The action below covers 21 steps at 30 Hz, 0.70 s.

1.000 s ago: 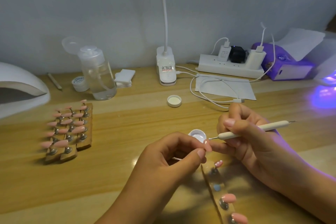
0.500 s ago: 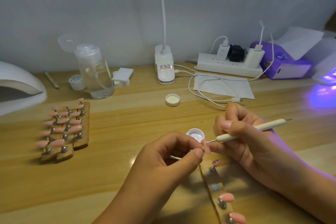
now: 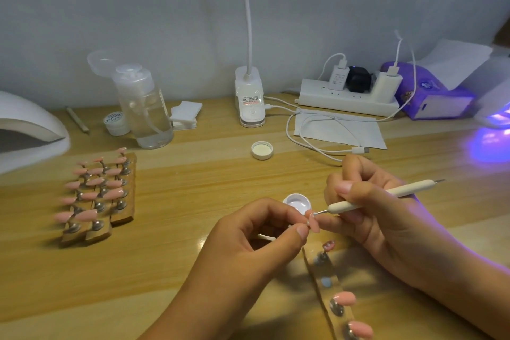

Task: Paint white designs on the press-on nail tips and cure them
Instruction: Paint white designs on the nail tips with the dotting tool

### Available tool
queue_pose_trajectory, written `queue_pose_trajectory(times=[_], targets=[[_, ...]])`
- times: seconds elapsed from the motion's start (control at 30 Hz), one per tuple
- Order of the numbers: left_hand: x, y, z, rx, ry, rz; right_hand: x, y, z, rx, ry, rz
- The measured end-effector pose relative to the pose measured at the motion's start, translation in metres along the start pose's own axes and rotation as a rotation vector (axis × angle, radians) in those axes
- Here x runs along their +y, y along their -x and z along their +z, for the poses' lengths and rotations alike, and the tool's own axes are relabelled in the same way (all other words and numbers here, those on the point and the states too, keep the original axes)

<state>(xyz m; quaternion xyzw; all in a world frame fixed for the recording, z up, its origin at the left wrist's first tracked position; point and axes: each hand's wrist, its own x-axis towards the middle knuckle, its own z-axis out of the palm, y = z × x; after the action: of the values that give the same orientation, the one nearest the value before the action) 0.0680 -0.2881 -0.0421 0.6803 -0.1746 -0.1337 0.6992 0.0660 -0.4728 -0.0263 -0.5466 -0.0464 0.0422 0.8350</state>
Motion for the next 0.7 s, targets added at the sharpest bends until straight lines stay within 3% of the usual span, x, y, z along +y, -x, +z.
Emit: queue_pose_trajectory(times=[0.7], targets=[[0.0001,-0.0005,0.0004,-0.006,0.006,0.019,-0.0001,0.0002,-0.0003,-0.016,0.005,0.005]])
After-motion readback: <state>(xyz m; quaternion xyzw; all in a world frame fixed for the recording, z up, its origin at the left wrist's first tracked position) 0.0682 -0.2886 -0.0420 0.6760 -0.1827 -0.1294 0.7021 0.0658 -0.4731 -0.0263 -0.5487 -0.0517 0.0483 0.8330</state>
